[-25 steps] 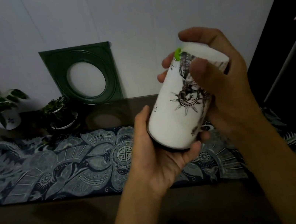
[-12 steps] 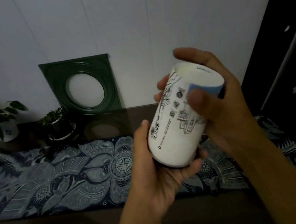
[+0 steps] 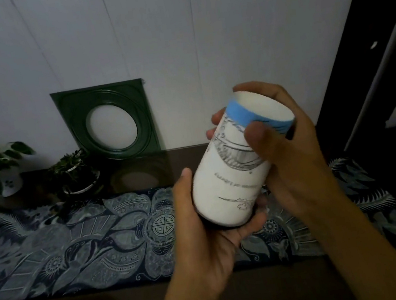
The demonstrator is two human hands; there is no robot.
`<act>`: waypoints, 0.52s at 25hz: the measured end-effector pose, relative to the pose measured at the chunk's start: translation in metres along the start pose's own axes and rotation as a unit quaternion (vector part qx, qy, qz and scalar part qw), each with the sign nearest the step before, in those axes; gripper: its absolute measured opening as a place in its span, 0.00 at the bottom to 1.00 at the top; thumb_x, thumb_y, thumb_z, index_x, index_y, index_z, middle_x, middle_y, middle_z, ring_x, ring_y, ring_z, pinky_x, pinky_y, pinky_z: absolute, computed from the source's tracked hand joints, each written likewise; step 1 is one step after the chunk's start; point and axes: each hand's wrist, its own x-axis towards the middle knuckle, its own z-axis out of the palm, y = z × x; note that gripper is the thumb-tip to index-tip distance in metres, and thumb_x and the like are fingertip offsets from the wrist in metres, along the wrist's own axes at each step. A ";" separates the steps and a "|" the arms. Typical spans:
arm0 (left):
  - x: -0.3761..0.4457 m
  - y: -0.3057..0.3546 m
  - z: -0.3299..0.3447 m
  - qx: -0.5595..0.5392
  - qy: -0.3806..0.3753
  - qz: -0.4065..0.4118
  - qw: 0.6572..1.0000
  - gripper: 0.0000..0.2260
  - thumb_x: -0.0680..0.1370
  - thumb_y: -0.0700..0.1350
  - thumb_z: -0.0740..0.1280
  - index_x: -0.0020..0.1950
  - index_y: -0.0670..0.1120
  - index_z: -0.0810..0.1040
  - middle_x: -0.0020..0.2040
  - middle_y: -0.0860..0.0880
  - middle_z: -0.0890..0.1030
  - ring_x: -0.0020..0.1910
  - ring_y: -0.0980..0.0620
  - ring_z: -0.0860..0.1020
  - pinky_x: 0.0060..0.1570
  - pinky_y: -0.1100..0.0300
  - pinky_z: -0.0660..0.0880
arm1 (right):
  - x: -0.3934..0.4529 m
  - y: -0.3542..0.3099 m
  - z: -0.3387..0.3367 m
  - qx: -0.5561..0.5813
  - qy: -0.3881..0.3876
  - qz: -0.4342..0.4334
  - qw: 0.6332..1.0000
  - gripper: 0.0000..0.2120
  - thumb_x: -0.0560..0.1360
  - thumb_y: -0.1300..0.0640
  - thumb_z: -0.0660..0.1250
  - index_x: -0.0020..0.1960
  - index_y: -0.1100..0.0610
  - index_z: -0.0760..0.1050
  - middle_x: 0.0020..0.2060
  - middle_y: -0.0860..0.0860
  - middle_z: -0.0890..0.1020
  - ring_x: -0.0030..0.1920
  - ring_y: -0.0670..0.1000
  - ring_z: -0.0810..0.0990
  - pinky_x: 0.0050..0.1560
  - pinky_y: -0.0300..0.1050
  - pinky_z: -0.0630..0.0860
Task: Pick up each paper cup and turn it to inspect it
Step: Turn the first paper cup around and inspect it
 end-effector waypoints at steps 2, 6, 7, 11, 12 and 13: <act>-0.004 0.003 -0.001 -0.028 -0.057 -0.105 0.992 0.34 0.75 0.67 0.63 0.62 0.38 0.82 0.52 0.33 0.84 0.44 0.36 0.84 0.35 0.51 0.84 | -0.001 -0.001 -0.003 -0.005 -0.031 0.010 0.999 0.39 0.59 0.39 0.79 0.62 0.57 0.73 0.56 0.65 0.80 0.55 0.68 0.81 0.54 0.67 0.78; 0.001 -0.014 0.001 0.095 0.040 0.150 0.983 0.25 0.71 0.61 0.70 0.64 0.52 0.80 0.57 0.46 0.86 0.49 0.43 0.86 0.42 0.44 0.84 | -0.011 0.012 0.008 0.063 0.138 0.049 0.987 0.36 0.60 0.41 0.80 0.60 0.58 0.74 0.53 0.63 0.83 0.52 0.64 0.84 0.50 0.62 0.81; 0.002 -0.019 0.001 0.173 0.069 0.250 0.950 0.23 0.69 0.59 0.71 0.64 0.57 0.77 0.56 0.54 0.86 0.50 0.47 0.86 0.39 0.47 0.84 | -0.013 0.015 0.011 0.098 0.181 0.071 0.976 0.33 0.61 0.43 0.80 0.59 0.57 0.74 0.51 0.61 0.85 0.49 0.61 0.86 0.47 0.58 0.82; 0.001 -0.022 -0.004 0.147 0.107 0.253 0.950 0.23 0.68 0.57 0.73 0.61 0.54 0.79 0.55 0.53 0.85 0.49 0.46 0.85 0.35 0.52 0.82 | -0.018 0.020 0.010 0.128 0.191 0.102 0.968 0.34 0.62 0.45 0.81 0.62 0.58 0.74 0.52 0.59 0.85 0.50 0.59 0.86 0.47 0.57 0.83; -0.001 -0.016 -0.005 0.057 0.074 0.156 0.983 0.25 0.68 0.58 0.74 0.62 0.49 0.81 0.57 0.46 0.86 0.49 0.42 0.85 0.36 0.50 0.83 | -0.018 0.018 0.009 0.119 0.161 0.096 0.975 0.36 0.62 0.46 0.81 0.64 0.58 0.73 0.54 0.61 0.84 0.53 0.62 0.84 0.50 0.60 0.82; -0.005 -0.009 -0.005 -0.012 0.034 0.052 0.998 0.27 0.69 0.60 0.74 0.62 0.46 0.83 0.57 0.40 0.85 0.48 0.39 0.85 0.37 0.49 0.83 | -0.018 0.016 0.008 0.109 0.127 0.089 0.982 0.36 0.60 0.45 0.81 0.64 0.57 0.74 0.56 0.62 0.83 0.55 0.65 0.82 0.53 0.63 0.80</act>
